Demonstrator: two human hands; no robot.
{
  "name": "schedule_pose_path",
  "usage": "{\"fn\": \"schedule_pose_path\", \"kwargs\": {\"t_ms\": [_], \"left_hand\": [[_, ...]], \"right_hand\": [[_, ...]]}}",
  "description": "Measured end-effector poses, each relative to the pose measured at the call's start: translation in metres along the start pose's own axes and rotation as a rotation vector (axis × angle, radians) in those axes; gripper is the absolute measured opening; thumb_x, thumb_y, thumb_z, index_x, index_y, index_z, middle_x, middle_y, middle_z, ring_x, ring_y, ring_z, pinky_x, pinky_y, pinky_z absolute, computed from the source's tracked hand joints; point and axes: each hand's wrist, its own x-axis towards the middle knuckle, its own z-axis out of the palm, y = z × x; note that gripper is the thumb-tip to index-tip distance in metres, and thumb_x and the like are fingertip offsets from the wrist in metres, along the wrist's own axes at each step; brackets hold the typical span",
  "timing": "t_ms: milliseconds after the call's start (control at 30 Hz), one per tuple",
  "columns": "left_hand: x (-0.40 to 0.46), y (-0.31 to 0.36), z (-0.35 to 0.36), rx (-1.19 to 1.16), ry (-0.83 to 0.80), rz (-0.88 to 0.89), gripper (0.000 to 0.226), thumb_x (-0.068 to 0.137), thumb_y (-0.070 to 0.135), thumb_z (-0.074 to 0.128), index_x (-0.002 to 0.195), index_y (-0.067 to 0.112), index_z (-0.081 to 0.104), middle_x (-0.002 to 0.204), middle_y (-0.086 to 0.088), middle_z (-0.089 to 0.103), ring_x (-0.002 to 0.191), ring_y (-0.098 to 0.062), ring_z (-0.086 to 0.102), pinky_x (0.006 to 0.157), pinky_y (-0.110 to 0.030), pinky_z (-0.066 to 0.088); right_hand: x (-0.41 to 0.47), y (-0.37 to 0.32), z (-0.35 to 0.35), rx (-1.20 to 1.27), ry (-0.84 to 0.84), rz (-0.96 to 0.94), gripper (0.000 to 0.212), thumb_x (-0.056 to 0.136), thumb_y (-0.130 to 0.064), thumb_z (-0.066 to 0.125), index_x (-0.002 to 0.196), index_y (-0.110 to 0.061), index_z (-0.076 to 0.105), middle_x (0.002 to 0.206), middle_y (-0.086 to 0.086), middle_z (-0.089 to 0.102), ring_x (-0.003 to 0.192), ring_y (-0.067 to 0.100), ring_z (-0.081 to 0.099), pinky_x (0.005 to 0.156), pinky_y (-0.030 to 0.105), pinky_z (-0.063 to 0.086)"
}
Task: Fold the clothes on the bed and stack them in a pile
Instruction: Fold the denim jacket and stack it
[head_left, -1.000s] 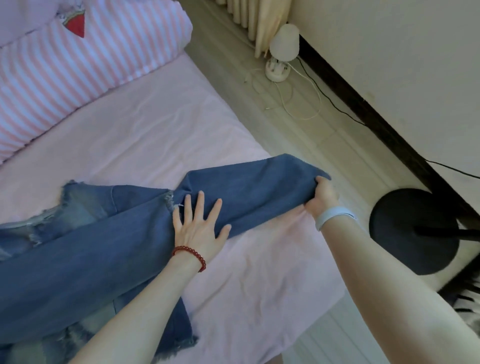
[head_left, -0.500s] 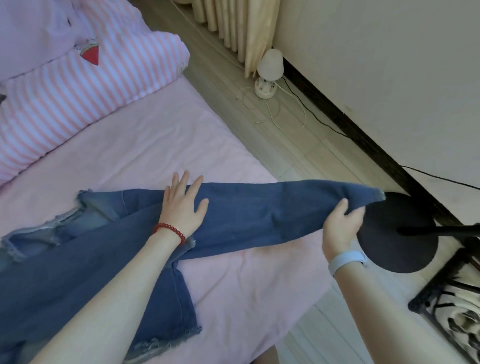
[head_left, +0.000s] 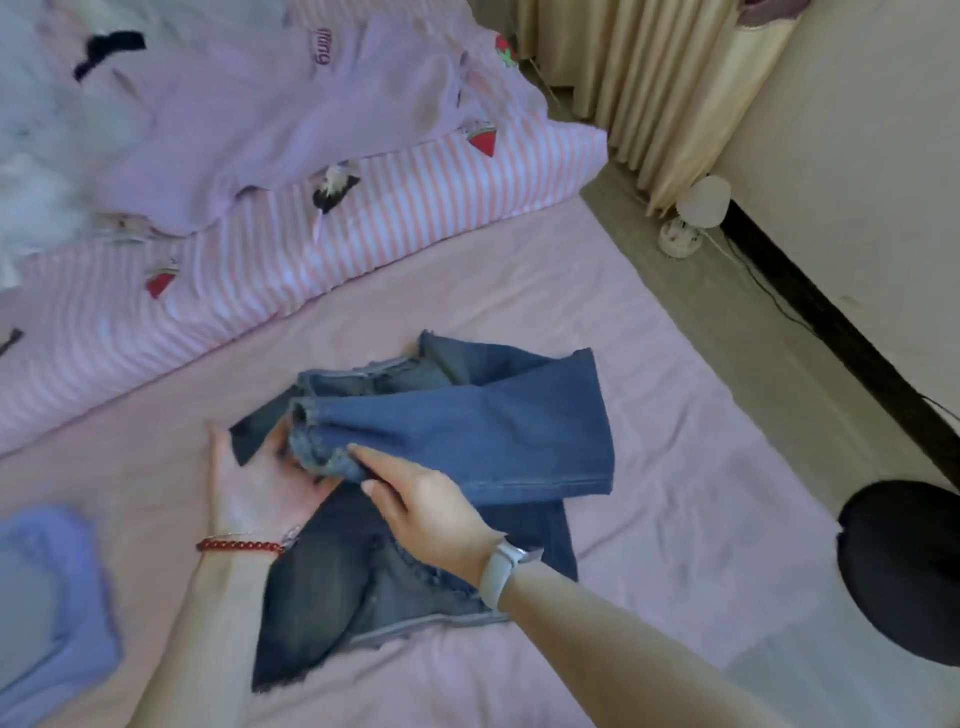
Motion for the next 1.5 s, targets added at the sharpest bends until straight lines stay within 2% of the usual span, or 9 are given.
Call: {"fn": "schedule_pose_path", "kwargs": {"t_ms": [200,500,667,833,933,1033,1167,1400,1500], "left_hand": [[0.015,0.007,-0.131,0.425,0.312,-0.218,0.062,0.089,0.054,0.046,0.139,0.018,0.036,0.142,-0.007,0.041,0.126,-0.027,0.042,0.1,-0.044,0.035],[0.068,-0.056,-0.121,1.22,0.314,-0.027,0.07,0.085,0.047,0.059,0.141,0.014,0.035,0.143,-0.008,0.04,0.133,-0.031,0.027,0.106,-0.04,0.026],[0.086,-0.074,-0.097,1.273,0.424,0.082,0.021,0.09,0.031,0.054,0.097,0.013,0.061,0.125,-0.016,0.049,0.116,-0.034,0.039,0.092,-0.039,0.037],[0.084,-0.069,-0.106,1.316,0.317,0.006,0.053,0.084,0.039,0.062,0.128,0.016,0.043,0.132,-0.011,0.045,0.123,-0.032,0.037,0.102,-0.045,0.033],[0.086,-0.063,-0.108,1.581,0.187,-0.001,0.038,0.092,0.035,0.051,0.122,0.012,0.052,0.127,-0.013,0.05,0.12,-0.032,0.039,0.095,-0.039,0.036],[0.078,-0.051,-0.104,1.228,0.113,0.185,0.024,0.096,0.017,0.047,0.112,0.0,0.053,0.113,-0.015,0.056,0.108,-0.031,0.051,0.075,-0.024,0.033],[0.063,-0.01,-0.122,1.051,0.378,0.508,0.024,0.096,0.007,0.044,0.113,-0.006,0.053,0.115,-0.021,0.056,0.109,-0.029,0.051,0.076,-0.016,0.03],[0.079,0.032,-0.162,1.43,0.731,0.258,0.049,0.092,0.034,0.049,0.133,0.01,0.039,0.135,-0.021,0.042,0.122,-0.04,0.039,0.1,-0.047,0.033],[0.076,0.003,-0.144,1.765,0.506,0.378,0.06,0.09,0.038,0.049,0.143,0.018,0.03,0.149,-0.015,0.026,0.136,-0.033,0.021,0.109,-0.055,0.013]], "right_hand": [[0.006,0.008,0.095,-0.059,-0.149,0.172,0.045,0.096,-0.014,0.043,0.141,-0.017,0.038,0.148,0.005,0.035,0.138,0.017,0.029,0.111,0.028,0.025],[-0.039,0.08,0.054,-0.46,0.025,0.472,0.044,0.096,-0.009,0.035,0.14,-0.014,0.041,0.144,0.001,0.042,0.134,0.017,0.033,0.105,0.026,0.028],[-0.035,0.1,0.05,-0.719,-0.07,0.515,0.05,0.098,-0.018,0.034,0.147,-0.022,0.024,0.154,-0.001,0.022,0.143,0.019,0.014,0.116,0.037,0.01],[-0.028,0.109,0.058,-0.772,-0.144,0.552,0.054,0.097,-0.022,0.034,0.148,-0.025,0.018,0.156,-0.001,0.013,0.144,0.02,0.004,0.115,0.046,0.006],[-0.027,0.11,0.063,-0.76,-0.173,0.554,0.052,0.098,-0.022,0.033,0.148,-0.025,0.019,0.157,0.0,0.012,0.145,0.021,0.003,0.116,0.045,0.006],[-0.028,0.106,0.062,-0.753,-0.137,0.529,0.049,0.099,-0.024,0.033,0.147,-0.024,0.024,0.155,-0.001,0.017,0.144,0.018,0.006,0.116,0.043,0.007],[-0.027,0.087,0.055,-0.707,0.124,0.31,0.036,0.092,-0.011,0.048,0.127,-0.011,0.056,0.133,0.008,0.053,0.131,0.026,0.041,0.111,0.05,0.021],[-0.008,0.083,0.042,-0.816,0.293,0.213,0.036,0.081,-0.012,0.051,0.113,-0.007,0.066,0.119,0.016,0.062,0.117,0.036,0.054,0.099,0.064,0.032],[0.008,0.092,0.031,-0.884,0.258,0.257,0.038,0.085,-0.014,0.053,0.122,-0.009,0.061,0.132,0.018,0.053,0.126,0.039,0.045,0.101,0.065,0.026]]}}
